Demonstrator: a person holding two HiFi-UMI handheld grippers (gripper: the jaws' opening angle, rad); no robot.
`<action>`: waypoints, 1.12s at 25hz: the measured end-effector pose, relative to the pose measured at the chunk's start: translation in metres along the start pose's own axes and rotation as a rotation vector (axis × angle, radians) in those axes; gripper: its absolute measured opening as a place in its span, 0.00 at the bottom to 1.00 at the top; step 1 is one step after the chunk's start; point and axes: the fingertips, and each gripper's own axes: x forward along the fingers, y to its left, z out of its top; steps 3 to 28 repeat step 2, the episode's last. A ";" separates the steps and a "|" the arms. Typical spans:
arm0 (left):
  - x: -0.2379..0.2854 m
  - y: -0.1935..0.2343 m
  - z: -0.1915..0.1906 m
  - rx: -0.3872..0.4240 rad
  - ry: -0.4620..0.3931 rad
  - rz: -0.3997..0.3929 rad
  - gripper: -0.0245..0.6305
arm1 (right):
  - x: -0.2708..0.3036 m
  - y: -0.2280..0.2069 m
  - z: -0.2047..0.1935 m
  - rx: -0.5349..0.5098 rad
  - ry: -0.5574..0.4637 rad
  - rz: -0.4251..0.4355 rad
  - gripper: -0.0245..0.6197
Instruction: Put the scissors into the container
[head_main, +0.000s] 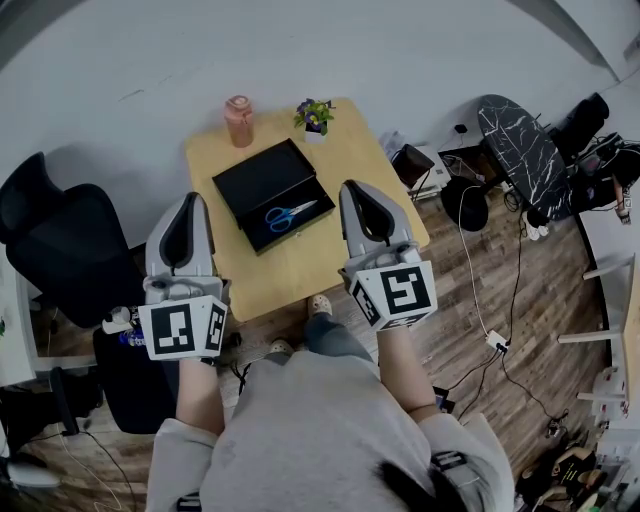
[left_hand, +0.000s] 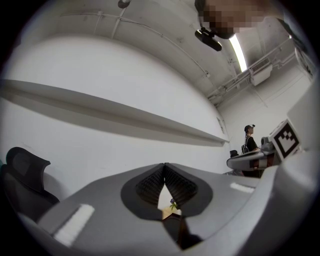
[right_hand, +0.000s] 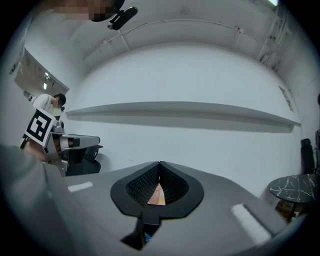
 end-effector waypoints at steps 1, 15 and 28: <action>-0.001 0.000 0.000 -0.001 0.000 0.000 0.13 | -0.001 0.001 0.001 0.000 -0.001 -0.001 0.05; -0.002 0.000 0.000 -0.002 0.000 0.000 0.13 | -0.002 0.001 0.001 -0.001 -0.001 -0.001 0.04; -0.002 0.000 0.000 -0.002 0.000 0.000 0.13 | -0.002 0.001 0.001 -0.001 -0.001 -0.001 0.04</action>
